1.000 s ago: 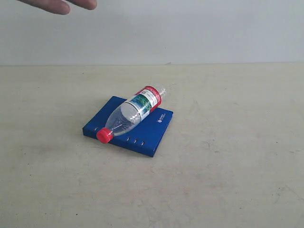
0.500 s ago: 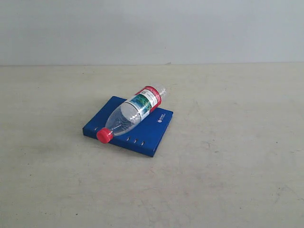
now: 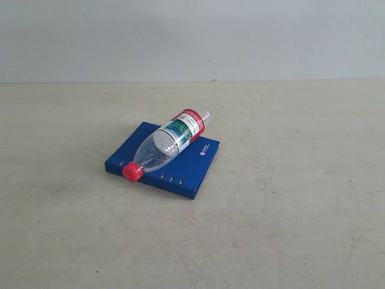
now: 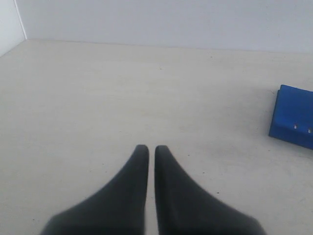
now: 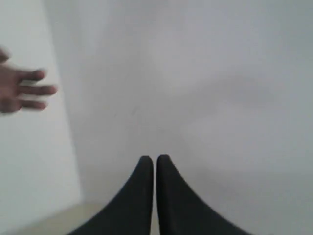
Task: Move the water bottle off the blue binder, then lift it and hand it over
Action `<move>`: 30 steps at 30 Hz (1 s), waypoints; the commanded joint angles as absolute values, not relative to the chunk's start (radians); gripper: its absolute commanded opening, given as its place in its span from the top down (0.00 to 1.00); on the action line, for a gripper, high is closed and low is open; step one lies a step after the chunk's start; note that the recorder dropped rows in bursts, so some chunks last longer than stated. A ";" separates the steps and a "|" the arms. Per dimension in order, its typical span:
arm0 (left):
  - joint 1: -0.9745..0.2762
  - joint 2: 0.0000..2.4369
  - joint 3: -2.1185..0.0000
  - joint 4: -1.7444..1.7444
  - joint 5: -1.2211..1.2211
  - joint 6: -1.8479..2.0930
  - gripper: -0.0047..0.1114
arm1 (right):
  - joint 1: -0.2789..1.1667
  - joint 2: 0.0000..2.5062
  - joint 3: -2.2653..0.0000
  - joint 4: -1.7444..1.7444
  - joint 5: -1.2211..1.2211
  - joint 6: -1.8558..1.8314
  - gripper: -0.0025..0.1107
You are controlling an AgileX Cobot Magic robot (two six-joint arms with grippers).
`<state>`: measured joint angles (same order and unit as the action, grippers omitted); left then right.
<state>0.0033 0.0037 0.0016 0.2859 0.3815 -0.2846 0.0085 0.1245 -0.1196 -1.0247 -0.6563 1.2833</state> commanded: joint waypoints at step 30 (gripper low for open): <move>-0.001 0.000 0.000 0.284 0.365 -0.282 0.92 | 0.951 1.773 -0.909 -1.744 0.060 0.584 0.63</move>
<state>0.0033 0.0037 0.0016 0.2859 0.3815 -0.2846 0.9410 1.7330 -0.9049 -1.7488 0.0534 0.6414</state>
